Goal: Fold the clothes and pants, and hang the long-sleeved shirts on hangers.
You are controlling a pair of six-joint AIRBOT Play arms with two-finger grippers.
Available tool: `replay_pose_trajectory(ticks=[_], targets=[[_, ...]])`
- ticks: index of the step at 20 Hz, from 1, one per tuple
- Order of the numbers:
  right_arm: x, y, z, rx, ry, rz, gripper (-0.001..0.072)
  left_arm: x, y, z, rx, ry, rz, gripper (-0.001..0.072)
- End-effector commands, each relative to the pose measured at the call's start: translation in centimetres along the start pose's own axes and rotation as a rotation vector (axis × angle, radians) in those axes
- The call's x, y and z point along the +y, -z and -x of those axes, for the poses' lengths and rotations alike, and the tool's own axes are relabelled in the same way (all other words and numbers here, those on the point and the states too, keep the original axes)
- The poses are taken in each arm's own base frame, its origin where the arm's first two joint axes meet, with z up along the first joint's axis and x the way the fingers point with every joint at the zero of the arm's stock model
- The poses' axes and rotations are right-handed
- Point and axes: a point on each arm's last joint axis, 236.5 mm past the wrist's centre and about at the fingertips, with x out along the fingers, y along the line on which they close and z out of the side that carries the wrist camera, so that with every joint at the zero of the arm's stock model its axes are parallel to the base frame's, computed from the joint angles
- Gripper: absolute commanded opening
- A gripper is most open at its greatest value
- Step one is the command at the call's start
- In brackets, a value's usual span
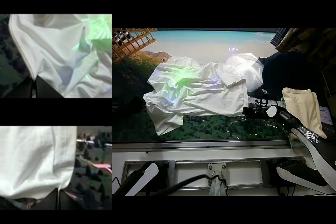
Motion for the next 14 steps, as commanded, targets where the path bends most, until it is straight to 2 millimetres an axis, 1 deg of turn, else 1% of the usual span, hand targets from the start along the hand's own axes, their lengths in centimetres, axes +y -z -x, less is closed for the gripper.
replay_pose_trajectory(ticks=[1, 2, 3, 4, 5, 6, 7, 8, 9, 11, 13, 14], targets=[[1.4, -2.2, 1.0, -0.078, -0.048, -0.009, 0.0018, -1.4, -1.2, 0.6, -0.034, 0.05, 0.044, 0.0003], [2.1, -3.9, 2.2, -0.126, -0.069, -0.017, 0.0017, -2.4, -2.6, 1.3, -0.062, 0.074, 0.039, 0.0003], [2.6, -6.6, 4.1, -0.202, -0.091, -0.033, 0.0017, -3.5, -4.3, 2.3, -0.095, 0.089, 0.016, 0.0002], [2.7, -9.5, 6.5, -0.289, -0.107, -0.051, 0.0017, -4.8, -6.5, 3.6, -0.139, 0.109, -0.012, 0.0002], [2.6, -12.7, 9.6, -0.388, -0.123, -0.075, 0.0017, -6.1, -8.7, 5.1, -0.187, 0.127, -0.036, 0.0002], [2.5, -15.5, 12.7, -0.474, -0.14, -0.096, 0.0016, -7.8, -10.9, 7.0, -0.238, 0.156, -0.063, 0.0001], [2.9, -17.8, 16.0, -0.544, -0.168, -0.113, 0.0016, -9.6, -12.8, 8.9, -0.285, 0.193, -0.077, 0.0001], [3.7, -19.4, 18.8, -0.588, -0.196, -0.105, 0.0016, -12.1, -14.5, 11.2, -0.329, 0.257, -0.084, 0.0001], [5.2, -20.6, 21.7, -0.625, -0.22, -0.068, 0.0017, -14.7, -15.8, 13.5, -0.367, 0.33, -0.087, 0.0001], [8.7, -22.4, 27.2, -0.713, -0.258, 0.047, 0.0017, -20.1, -18.3, 19.3, -0.469, 0.46, -0.146, 0.0001], [11.5, -24.0, 33.2, -0.829, -0.288, 0.124, 0.0017, -24.3, -20.0, 25.4, -0.585, 0.524, -0.242, 0.0001], [12.6, -24.4, 36.0, -0.885, -0.289, 0.163, 0.0017, -25.9, -20.4, 28.3, -0.64, 0.549, -0.282, 0.0001]])
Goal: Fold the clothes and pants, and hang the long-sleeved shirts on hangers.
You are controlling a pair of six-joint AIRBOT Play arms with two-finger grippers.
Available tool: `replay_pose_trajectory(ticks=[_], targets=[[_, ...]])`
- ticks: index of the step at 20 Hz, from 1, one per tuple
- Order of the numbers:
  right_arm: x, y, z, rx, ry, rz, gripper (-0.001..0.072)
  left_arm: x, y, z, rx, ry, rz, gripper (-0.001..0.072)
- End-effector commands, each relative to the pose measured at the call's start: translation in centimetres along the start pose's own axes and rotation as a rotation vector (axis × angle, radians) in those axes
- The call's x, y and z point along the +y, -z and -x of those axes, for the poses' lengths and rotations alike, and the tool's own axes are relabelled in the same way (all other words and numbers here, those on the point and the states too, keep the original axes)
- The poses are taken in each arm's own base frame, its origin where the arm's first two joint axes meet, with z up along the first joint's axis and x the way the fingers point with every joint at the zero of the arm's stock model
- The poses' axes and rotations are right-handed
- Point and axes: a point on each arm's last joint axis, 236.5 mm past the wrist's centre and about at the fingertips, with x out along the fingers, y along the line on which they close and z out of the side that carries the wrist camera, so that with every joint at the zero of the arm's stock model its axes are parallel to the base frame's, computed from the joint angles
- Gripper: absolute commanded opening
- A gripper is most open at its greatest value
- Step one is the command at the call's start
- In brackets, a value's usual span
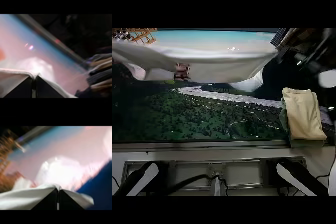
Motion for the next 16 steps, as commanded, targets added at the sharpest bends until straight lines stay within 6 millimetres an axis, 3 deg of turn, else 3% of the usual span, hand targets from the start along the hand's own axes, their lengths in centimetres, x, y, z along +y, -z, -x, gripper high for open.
replay_pose_trajectory(ticks=[1, 4, 7, 11, 13, 16], targets=[[6.4, -8.4, 5.5, -0.183, -0.079, 0.145, 0.0017, -9.8, -7.6, 5.0, -0.18, 0.161, -0.135, 0.0001], [10.7, -12.9, 10.4, -0.317, -0.119, 0.236, 0.0016, -15.4, -11.5, 10.3, -0.317, 0.207, -0.265, 0.0001], [13.5, -15.6, 15.5, -0.424, -0.108, 0.344, 0.0017, -18.6, -13.5, 15.1, -0.427, 0.183, -0.392, 0.0], [14.8, -17.5, 21.3, -0.51, -0.008, 0.49, 0.0017, -20.3, -15.0, 19.5, -0.529, 0.1, -0.521, 0.0], [14.4, -18.1, 23.2, -0.535, 0.06, 0.54, 0.0017, -20.6, -15.5, 20.5, -0.557, 0.068, -0.554, 0.0], [13.4, -18.4, 24.7, -0.542, 0.142, 0.581, 0.0017, -20.4, -15.5, 20.8, -0.552, 0.053, -0.545, 0.0]])
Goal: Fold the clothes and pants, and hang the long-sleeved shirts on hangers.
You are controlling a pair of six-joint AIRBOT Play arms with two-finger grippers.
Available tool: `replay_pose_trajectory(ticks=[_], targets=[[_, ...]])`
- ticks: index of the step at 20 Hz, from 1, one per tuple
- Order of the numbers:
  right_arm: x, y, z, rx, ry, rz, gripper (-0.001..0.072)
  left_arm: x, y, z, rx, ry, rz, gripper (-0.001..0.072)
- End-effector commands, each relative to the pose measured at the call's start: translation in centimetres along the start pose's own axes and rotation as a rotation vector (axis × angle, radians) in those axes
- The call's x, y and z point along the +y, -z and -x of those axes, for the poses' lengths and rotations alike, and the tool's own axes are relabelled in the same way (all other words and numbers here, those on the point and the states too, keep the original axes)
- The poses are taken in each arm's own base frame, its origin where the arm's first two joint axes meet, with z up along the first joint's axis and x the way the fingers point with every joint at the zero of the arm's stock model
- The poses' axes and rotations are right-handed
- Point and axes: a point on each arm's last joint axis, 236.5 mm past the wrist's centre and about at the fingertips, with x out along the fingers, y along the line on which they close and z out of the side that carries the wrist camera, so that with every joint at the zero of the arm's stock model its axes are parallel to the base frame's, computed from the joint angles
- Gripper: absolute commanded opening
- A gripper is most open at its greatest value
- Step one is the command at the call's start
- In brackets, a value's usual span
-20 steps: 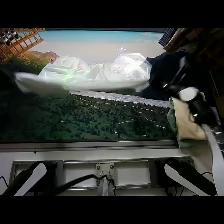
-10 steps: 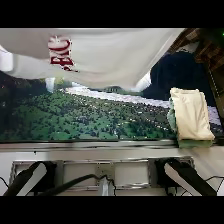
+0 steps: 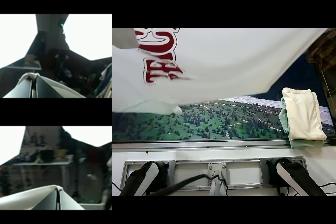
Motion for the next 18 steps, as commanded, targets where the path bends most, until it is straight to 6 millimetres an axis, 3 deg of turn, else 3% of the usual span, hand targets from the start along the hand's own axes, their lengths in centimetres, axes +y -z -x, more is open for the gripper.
replay_pose_trajectory(ticks=[1, 5, 11, 18], targets=[[-1.8, -0.8, 2.0, 0.011, 0.096, 0.09, 0.0017, -0.2, -0.5, 1.1, 0.01, -0.026, -0.036, 0.0], [-2.0, 1.0, 3.0, 0.098, 0.111, 0.1, 0.0017, -1.6, 2.2, 3.8, 0.158, -0.028, -0.045, 0.0], [-1.8, -0.9, 7.3, 0.044, 0.143, 0.134, 0.0017, -2.9, -0.1, 8.1, 0.098, -0.066, -0.149, 0.0001], [-1.2, -2.0, 9.7, 0.008, 0.141, 0.116, 0.0017, -3.2, -0.9, 9.9, 0.082, -0.082, -0.159, 0.0]])
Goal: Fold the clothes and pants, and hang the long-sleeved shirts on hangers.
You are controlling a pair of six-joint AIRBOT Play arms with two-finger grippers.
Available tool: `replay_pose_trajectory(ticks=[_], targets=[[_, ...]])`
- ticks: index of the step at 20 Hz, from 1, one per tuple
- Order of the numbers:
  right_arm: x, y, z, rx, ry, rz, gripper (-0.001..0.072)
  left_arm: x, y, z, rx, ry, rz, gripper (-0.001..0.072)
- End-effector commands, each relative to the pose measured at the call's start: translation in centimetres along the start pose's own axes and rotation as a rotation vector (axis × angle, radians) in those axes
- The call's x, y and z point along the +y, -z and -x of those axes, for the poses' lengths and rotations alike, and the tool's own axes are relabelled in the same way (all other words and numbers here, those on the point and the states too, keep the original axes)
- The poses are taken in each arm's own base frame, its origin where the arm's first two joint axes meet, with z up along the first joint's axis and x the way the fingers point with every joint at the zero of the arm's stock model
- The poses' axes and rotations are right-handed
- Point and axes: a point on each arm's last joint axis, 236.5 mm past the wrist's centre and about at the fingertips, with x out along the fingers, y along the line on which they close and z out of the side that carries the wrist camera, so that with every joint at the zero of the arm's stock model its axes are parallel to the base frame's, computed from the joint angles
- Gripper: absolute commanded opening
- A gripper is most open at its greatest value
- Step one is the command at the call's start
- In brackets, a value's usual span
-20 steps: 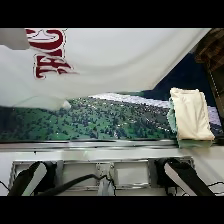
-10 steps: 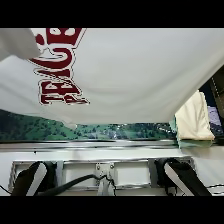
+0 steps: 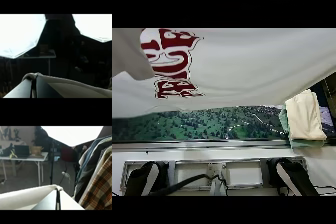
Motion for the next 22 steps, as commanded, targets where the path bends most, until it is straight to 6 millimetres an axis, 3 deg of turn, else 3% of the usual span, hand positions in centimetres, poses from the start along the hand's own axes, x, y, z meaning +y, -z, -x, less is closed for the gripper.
replay_pose_trajectory(ticks=[1, 4, 6, 9, 12, 18, 20, 22], targets=[[0.0, -0.4, 1.2, -0.01, 0.003, -0.01, 0.0017, 0.8, 0.1, 0.8, 0.009, -0.041, -0.017, 0.0], [0.0, -0.2, 1.0, -0.004, 0.004, -0.015, 0.0017, 1.3, 1.1, -0.5, 0.041, -0.045, 0.034, 0.0], [0.1, 0.8, -0.3, 0.032, -0.002, -0.043, 0.0017, 1.0, 2.7, -2.3, 0.097, -0.011, 0.063, 0.0], [0.3, 5.0, -4.4, 0.181, -0.017, -0.057, 0.0017, 1.4, 9.0, -5.9, 0.317, 0.023, 0.103, 0.0001], [1.1, 11.7, -10.6, 0.381, -0.06, -0.094, 0.0017, 2.7, 17.6, -10.1, 0.589, 0.041, 0.154, 0.0001], [3.6, 30.4, -22.4, 0.793, -0.149, -0.224, 0.0018, 5.4, 36.0, -18.8, 0.991, 0.052, 0.279, 0.0], [3.8, 36.6, -25.2, 0.88, -0.144, -0.24, 0.0018, 5.0, 42.3, -21.1, 1.088, 0.069, 0.31, 0.0], [4.8, 41.6, -27.9, 0.91, -0.149, -0.252, 0.0017, 4.0, 47.5, -23.1, 1.139, 0.086, 0.324, 0.0]])
